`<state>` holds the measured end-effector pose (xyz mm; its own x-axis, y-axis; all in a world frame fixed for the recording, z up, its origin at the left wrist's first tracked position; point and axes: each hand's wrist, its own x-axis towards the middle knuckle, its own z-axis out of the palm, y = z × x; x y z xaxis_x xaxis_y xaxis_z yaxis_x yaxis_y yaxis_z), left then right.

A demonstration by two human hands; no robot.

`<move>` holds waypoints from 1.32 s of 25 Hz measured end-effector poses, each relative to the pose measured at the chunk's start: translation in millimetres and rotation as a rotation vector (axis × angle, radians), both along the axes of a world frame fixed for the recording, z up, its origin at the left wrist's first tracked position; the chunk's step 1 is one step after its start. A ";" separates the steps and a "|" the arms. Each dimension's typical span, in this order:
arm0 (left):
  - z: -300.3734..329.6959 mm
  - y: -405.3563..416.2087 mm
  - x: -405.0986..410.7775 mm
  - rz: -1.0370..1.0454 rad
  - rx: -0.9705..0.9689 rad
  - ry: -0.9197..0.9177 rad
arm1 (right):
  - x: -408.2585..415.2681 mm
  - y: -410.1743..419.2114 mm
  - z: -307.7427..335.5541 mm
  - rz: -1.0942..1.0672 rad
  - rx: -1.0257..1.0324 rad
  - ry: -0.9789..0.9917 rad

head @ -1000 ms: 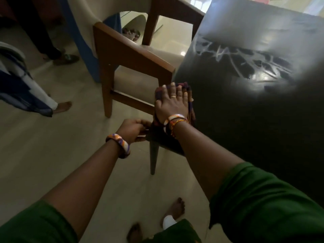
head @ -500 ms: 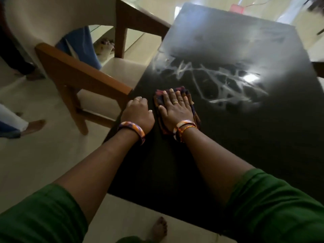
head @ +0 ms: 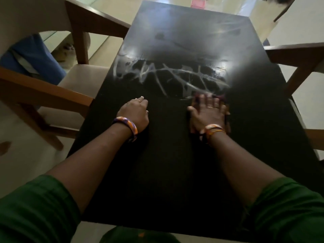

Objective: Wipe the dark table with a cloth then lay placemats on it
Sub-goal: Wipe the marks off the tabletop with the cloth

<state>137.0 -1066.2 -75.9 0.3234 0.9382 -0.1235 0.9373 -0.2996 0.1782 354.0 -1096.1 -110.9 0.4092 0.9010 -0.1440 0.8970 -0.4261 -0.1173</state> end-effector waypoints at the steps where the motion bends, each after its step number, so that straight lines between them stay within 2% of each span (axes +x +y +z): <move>1: -1.0 3.5 1.0 0.000 0.010 0.022 | -27.1 7.0 -1.3 0.117 0.015 0.010; 3: -1.7 11.3 5.7 0.002 0.030 0.067 | -80.8 14.2 -3.5 0.361 0.009 0.052; 5: -1.4 19.7 9.7 0.006 0.061 0.096 | -90.4 17.5 -3.6 0.463 -0.003 0.051; 7: -2.7 26.6 8.6 -0.020 0.068 0.148 | -47.8 17.6 -5.7 0.337 0.014 0.019; 10: -8.5 33.2 2.6 -0.090 0.089 0.187 | 34.9 -1.3 2.2 -0.029 -0.068 0.016; 12: -8.4 34.9 2.4 -0.106 0.100 0.191 | 41.8 -2.3 7.8 -0.133 -0.088 0.024; 14: -5.2 37.4 4.5 -0.116 0.118 0.222 | -2.7 13.6 4.3 -0.034 -0.043 0.019; 17: -2.2 38.0 6.1 -0.131 0.130 0.251 | -82.8 28.4 -3.3 0.259 -0.012 0.069; 19: -0.3 37.8 5.7 -0.156 0.134 0.275 | -83.8 28.3 -2.4 0.328 -0.023 0.059; 21: -1.1 37.7 3.8 -0.174 0.127 0.283 | -43.0 22.4 -0.8 0.183 -0.010 0.033; 24: -4.0 41.6 -0.3 -0.194 0.119 0.237 | 19.5 6.1 5.4 -0.174 -0.067 0.041; 26: -5.8 42.4 -0.1 -0.202 0.109 0.228 | 15.4 6.4 7.8 -0.268 -0.075 0.048; 28: -1.8 45.0 4.6 -0.227 0.112 0.258 | -26.6 18.1 4.6 -0.172 -0.024 0.069; 31: 10.8 49.0 10.7 -0.242 0.095 0.306 | -86.9 27.9 -2.3 0.151 -0.006 0.070; 33: 17.6 50.3 13.3 -0.263 0.098 0.335 | -73.6 29.5 -0.5 0.208 -0.024 0.050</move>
<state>150.4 -1015.8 -58.3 0.5101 0.8418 -0.1768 0.8280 -0.5362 -0.1639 280.4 -1066.6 -111.3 0.2071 0.9613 -0.1817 0.9592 -0.2360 -0.1555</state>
